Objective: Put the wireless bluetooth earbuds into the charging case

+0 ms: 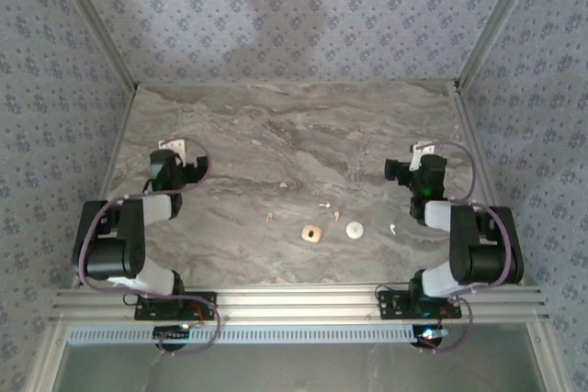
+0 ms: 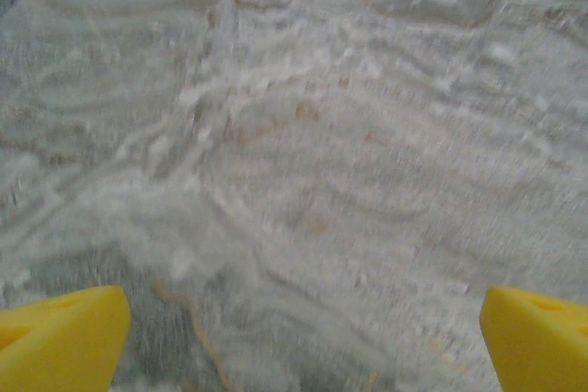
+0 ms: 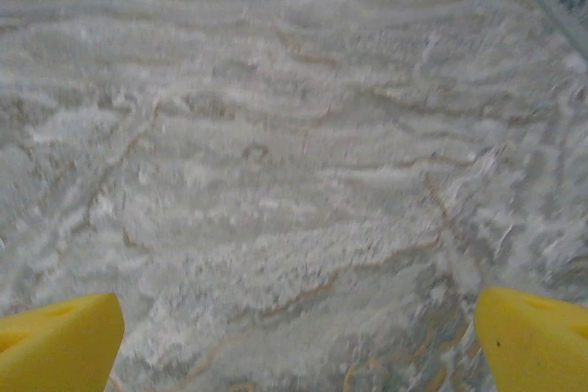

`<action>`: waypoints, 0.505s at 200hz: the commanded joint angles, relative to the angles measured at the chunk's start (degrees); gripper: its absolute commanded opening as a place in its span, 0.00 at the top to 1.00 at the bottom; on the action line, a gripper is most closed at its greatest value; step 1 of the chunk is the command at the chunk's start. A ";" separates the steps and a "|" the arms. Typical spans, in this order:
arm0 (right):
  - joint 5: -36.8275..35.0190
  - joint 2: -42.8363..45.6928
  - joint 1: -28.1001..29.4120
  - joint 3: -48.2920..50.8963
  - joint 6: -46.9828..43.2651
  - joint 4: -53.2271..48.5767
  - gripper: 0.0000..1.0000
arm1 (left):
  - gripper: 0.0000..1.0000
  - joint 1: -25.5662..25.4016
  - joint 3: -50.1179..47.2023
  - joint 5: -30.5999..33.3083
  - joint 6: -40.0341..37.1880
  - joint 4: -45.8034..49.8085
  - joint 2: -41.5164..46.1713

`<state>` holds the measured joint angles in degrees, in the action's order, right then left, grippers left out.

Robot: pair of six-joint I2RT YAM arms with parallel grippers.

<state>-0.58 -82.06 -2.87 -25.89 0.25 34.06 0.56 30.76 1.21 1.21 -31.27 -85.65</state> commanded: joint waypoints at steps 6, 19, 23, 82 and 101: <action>-2.01 7.78 -0.07 -7.82 1.94 -20.94 0.00 | 0.05 -1.12 5.90 -2.30 -0.48 13.02 5.71; -2.07 11.31 0.56 -10.63 2.57 -29.39 0.00 | 0.06 -1.87 7.60 -2.65 1.27 17.36 8.28; -2.07 12.35 0.79 -11.62 2.87 -31.91 0.00 | 0.06 -2.14 8.17 -2.89 1.71 18.85 9.08; 1.62 22.25 2.87 -22.98 10.26 -61.43 0.00 | 0.14 -8.85 18.87 -5.81 5.11 43.78 14.07; 2.89 23.08 3.67 -25.51 14.63 -67.73 0.00 | 0.14 -11.34 20.30 -6.10 7.57 48.57 14.56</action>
<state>0.16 -60.10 -0.19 -47.68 7.81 -17.82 -8.25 48.10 -3.22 5.13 4.62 -72.47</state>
